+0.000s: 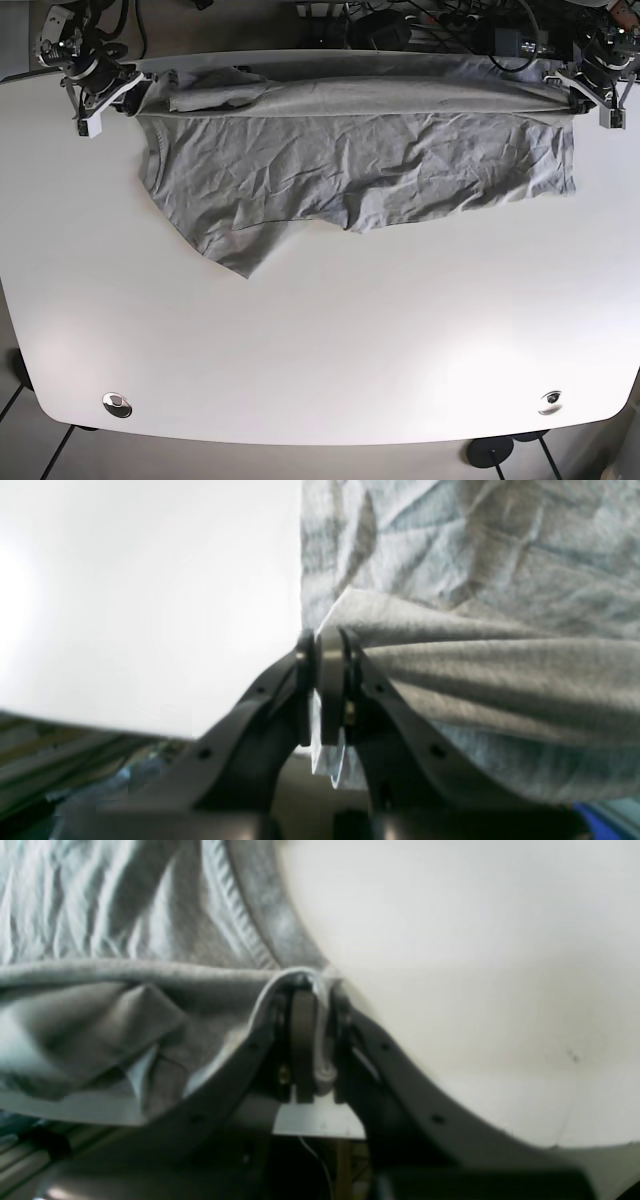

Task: Fold the T-shirt properly
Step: 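Pull the held hem away from the shirt body with both grippers, flattening it, then fold the grey shirt lengthwise into a strip with both grippers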

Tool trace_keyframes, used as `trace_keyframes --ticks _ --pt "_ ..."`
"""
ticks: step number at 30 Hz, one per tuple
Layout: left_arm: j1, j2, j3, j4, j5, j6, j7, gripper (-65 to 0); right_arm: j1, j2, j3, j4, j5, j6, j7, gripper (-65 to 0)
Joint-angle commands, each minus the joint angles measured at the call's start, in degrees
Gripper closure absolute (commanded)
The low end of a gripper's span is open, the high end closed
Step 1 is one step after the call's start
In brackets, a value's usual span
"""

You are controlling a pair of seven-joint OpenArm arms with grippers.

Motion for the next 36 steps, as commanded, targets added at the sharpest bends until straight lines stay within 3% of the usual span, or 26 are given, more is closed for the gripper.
trace_keyframes --ticks 1,5,9,11,13,14,17,18,22,24,27,30,31,32,34,36 --pt "-0.03 -1.10 -0.64 0.91 -0.47 0.16 -1.13 0.0 -0.39 0.81 0.41 1.10 -0.11 0.22 0.85 -2.1" --pt "1.03 -1.36 -0.11 0.91 -0.47 0.16 -1.13 -1.8 -0.39 0.81 0.41 1.28 0.15 0.22 0.85 -4.3" --pt "1.20 -1.45 -0.37 0.91 -0.47 0.16 -1.13 -23.2 -0.66 0.63 0.50 1.45 0.33 0.22 0.94 -21.4" --pt "1.29 -1.45 -0.46 1.43 -0.47 0.16 -1.13 -29.4 -0.92 0.10 1.56 4.00 0.33 0.22 1.03 -27.7" --pt "1.38 -1.45 -0.55 3.37 -0.55 0.16 -1.13 -28.6 -2.15 -1.92 4.90 6.99 2.00 0.39 1.03 -28.1" --pt "1.91 -1.36 -0.55 4.86 -0.64 0.16 -1.04 -28.7 -2.41 -2.71 6.57 8.13 3.58 1.54 1.03 -28.2" --pt "3.40 0.49 0.42 9.79 -0.91 0.16 -1.04 -28.7 -2.77 -2.53 7.62 9.54 7.98 10.15 0.67 -28.2" --pt "3.49 1.54 1.12 10.40 -0.91 0.16 -1.04 -28.6 -2.85 -2.53 7.09 10.07 7.71 12.26 -0.47 -27.9" --pt "3.58 2.24 1.12 11.02 -0.91 0.16 -1.04 -28.6 -3.12 -2.53 6.66 10.42 7.01 13.14 -1.00 -27.6" --pt "3.58 3.39 1.21 9.43 -0.82 0.16 -1.04 -28.5 -3.73 -2.89 7.09 10.51 7.01 12.61 -0.91 -27.6" --pt "3.58 4.62 1.21 7.50 -0.55 0.16 -1.04 -28.5 -1.27 -4.20 13.34 10.16 2.09 10.24 -0.65 -27.6" --pt "3.58 4.62 1.21 5.83 -0.55 0.16 -1.04 -28.5 0.05 -5.44 18.70 10.42 -2.22 10.42 -0.65 -27.6" --pt "3.58 4.62 1.21 5.65 -0.55 0.16 -1.04 -28.5 -0.22 -5.17 20.02 10.33 -1.08 11.38 -0.65 -27.6" --pt "3.66 4.62 1.21 5.65 -0.55 0.16 -1.04 -28.5 -0.57 -4.29 20.19 10.33 1.56 14.42 -0.82 -27.6" --pt "3.66 4.71 1.30 5.57 -0.55 0.16 -1.04 -28.5 -2.15 -3.85 15.71 10.42 6.13 14.42 -2.23 -27.6" --pt "3.66 4.71 1.30 5.04 -0.55 0.16 -1.04 -28.5 -2.24 -3.76 9.29 10.33 6.57 14.42 -3.81 -27.6"
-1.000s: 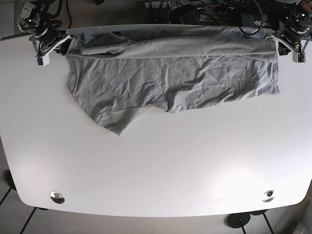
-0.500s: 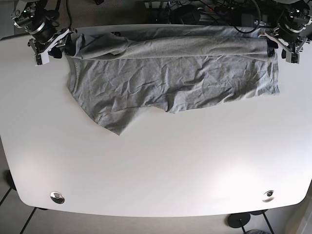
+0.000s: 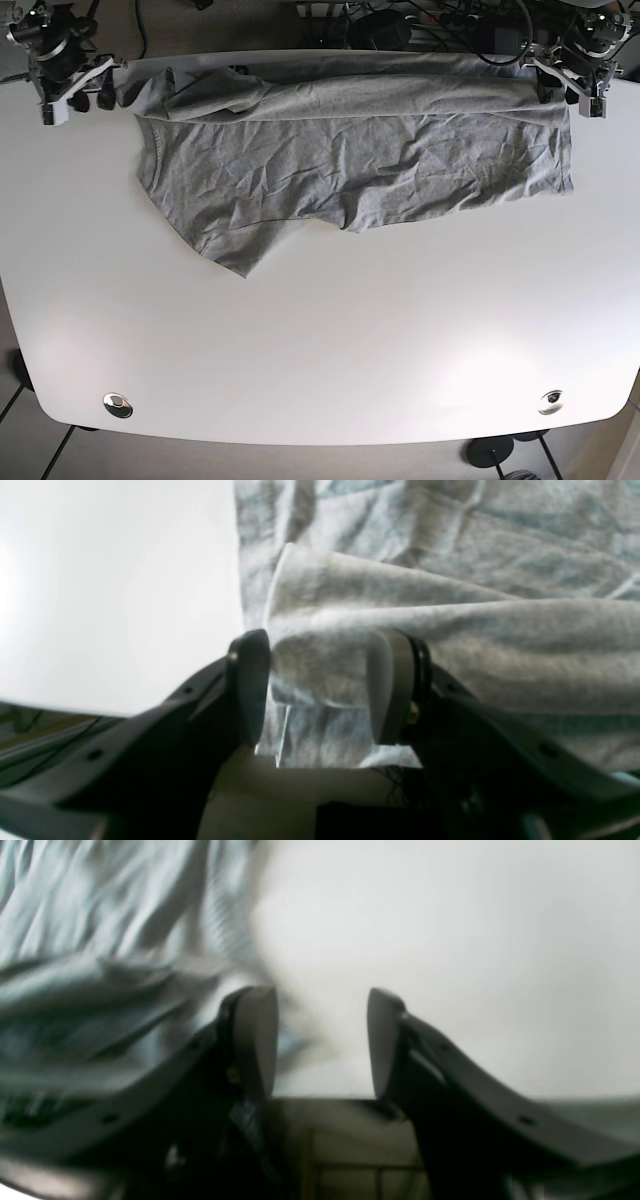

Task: Fold the T-shirt properly
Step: 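Fold the grey shirt lengthwise into a strip with both grippers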

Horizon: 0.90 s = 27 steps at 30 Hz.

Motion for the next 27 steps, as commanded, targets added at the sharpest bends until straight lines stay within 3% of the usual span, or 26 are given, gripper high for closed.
trace_keyframes --ticks 1,4,9,27 --pt "0.39 -0.69 -0.32 0.32 -0.53 0.10 -0.93 -28.5 -0.05 0.63 -3.68 0.91 0.80 0.54 0.91 -27.6" --pt "0.30 -0.69 -0.23 -0.03 -0.53 0.10 -0.93 -28.5 -0.23 0.45 -10.71 0.82 -0.96 0.54 0.91 -27.6" --pt "0.30 -0.69 -0.23 -0.12 -0.53 0.10 -0.93 -28.5 0.30 0.54 -15.90 0.91 -2.28 0.54 1.09 -28.2" --pt "0.12 -1.13 -0.41 -3.55 -0.53 0.10 -1.11 -28.5 18.32 0.63 -16.34 -13.24 -4.21 0.54 1.09 -27.6"
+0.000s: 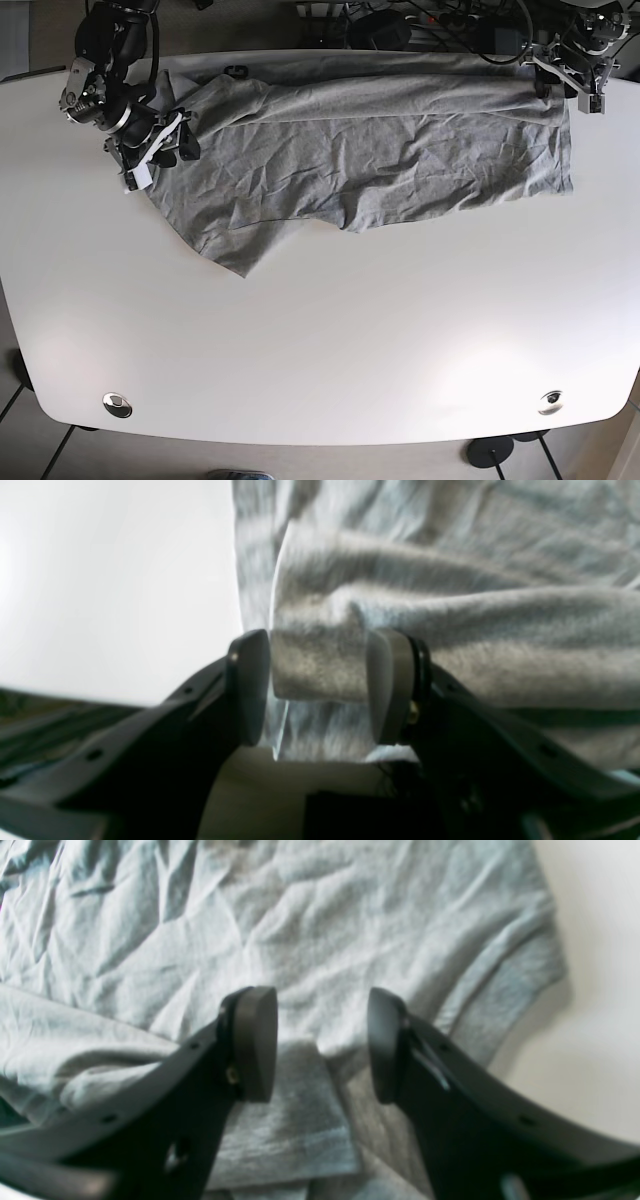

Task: Fold the T-shirt properly
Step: 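Fold the grey shirt lengthwise into a strip with both grippers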

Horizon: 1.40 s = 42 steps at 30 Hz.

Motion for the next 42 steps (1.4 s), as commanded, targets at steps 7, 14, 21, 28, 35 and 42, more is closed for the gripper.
trace_keyframes --ticks 7,14,21,28,35,42 --pt "0.14 -0.69 -0.67 6.03 -0.88 0.07 -1.00 -28.5 4.29 4.12 0.51 3.75 0.64 0.12 1.20 -28.2" --pt "-1.97 -0.52 -0.58 11.66 -0.62 0.07 -0.82 -29.2 24.33 4.39 -0.46 -15.41 -14.04 -3.17 4.01 -28.4" --pt "-6.45 -0.87 -0.41 11.39 -0.45 0.07 -0.82 -29.3 28.64 5.97 -13.03 -31.41 -16.50 -3.61 17.29 -28.1" --pt "-14.63 -2.63 -0.23 7.97 -0.36 19.20 -0.82 -36.4 27.15 2.63 -13.73 -32.55 -16.50 -3.44 17.46 -26.2" --pt "-21.48 -7.82 1.35 -7.15 -0.45 23.42 -0.82 -51.9 27.06 1.92 -13.47 -32.55 -16.59 -3.70 17.73 -2.1" --pt "-24.82 -11.42 9.35 -20.25 -0.53 18.32 -1.09 -51.8 26.79 1.66 -13.38 -29.48 -16.59 -3.70 17.64 -1.9"
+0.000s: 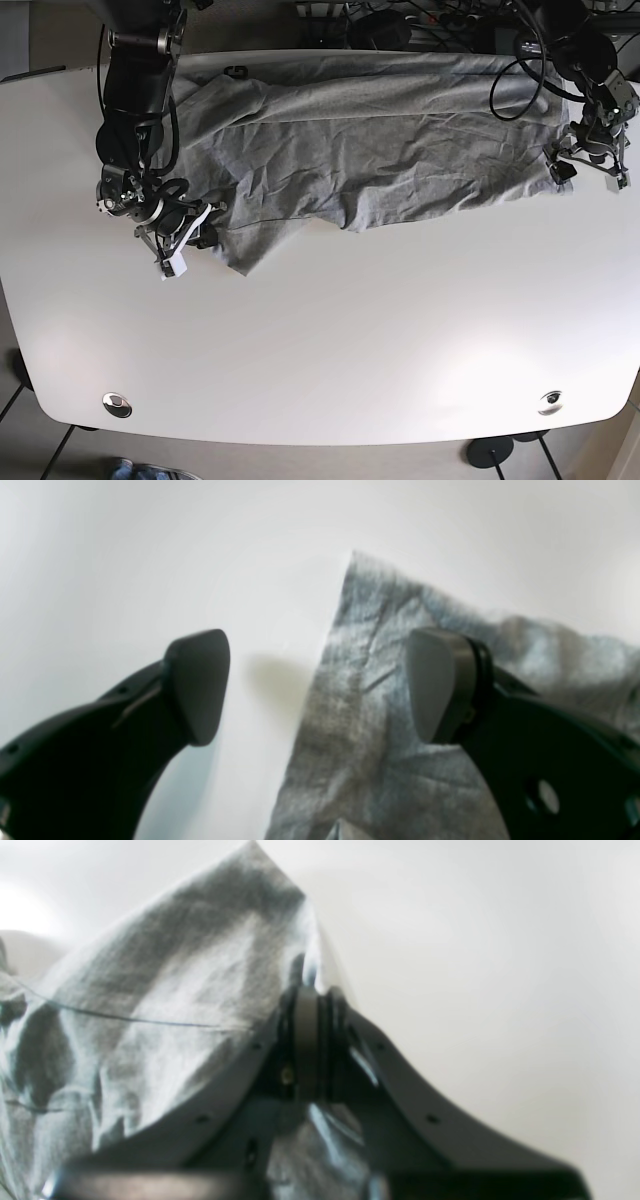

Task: Fold the T-shirt properly
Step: 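Fold the grey shirt lengthwise into a strip with both grippers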

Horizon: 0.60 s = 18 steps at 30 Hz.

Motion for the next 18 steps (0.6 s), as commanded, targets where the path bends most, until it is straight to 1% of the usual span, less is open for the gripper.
trace_keyframes --ticks 1,2,4,5,6,7,9,10,11,15,16,18 --pt "-2.36 -1.08 0.48 -2.03 -0.80 -4.27 -1.17 -51.7 1.00 0.46 0.09 1.08 0.17 0.14 -0.33 -1.9" --pt "-2.80 -1.08 0.48 -3.79 -0.80 -5.41 -1.17 -51.7 1.00 0.46 0.09 1.08 0.17 0.14 -0.33 -1.9" --pt "-4.12 -1.08 1.27 -6.43 -0.80 -5.76 -1.09 -51.2 1.00 0.37 0.09 1.08 0.17 0.14 -0.33 -1.9" --pt "-4.38 -1.43 3.20 -7.22 -0.80 -5.76 -1.09 -45.8 0.92 0.37 0.09 1.08 0.17 0.14 -0.24 -1.9" --pt "-4.38 -2.14 4.61 -7.31 -0.80 -5.76 -1.09 -39.4 0.92 0.37 0.17 1.08 0.17 0.14 -0.24 -1.9" --pt "-4.91 -2.40 5.75 -7.31 -0.80 -5.76 -1.09 -26.7 0.92 0.37 0.17 1.17 0.17 0.14 -0.24 -1.9" --pt "-5.08 -2.75 5.93 -7.31 -0.80 -5.76 -1.17 -7.5 0.92 0.37 0.17 1.17 0.17 0.14 -0.24 -1.9" --pt "-5.17 -2.75 6.02 -7.31 -0.80 -5.76 -1.17 -1.7 0.92 0.37 0.17 1.17 0.17 0.14 -0.24 -1.9" --pt "-5.17 -2.75 6.10 -6.96 -0.80 -5.76 -1.17 -0.4 1.00 0.37 0.17 1.17 0.17 0.14 -0.15 -1.9" --pt "-6.58 -2.75 5.84 -3.97 -0.80 -5.85 -1.17 -0.3 1.36 0.37 0.17 3.19 0.17 -0.03 -0.07 -1.7" --pt "-6.84 -2.75 5.93 -2.65 -0.80 -5.85 -1.17 -0.3 1.79 0.37 0.17 4.16 0.17 -0.38 -0.07 -1.7" --pt "-8.60 -2.75 6.19 -0.01 -0.80 -5.85 -1.00 -0.3 3.03 0.37 0.17 5.92 0.17 -2.67 -0.15 -1.7"
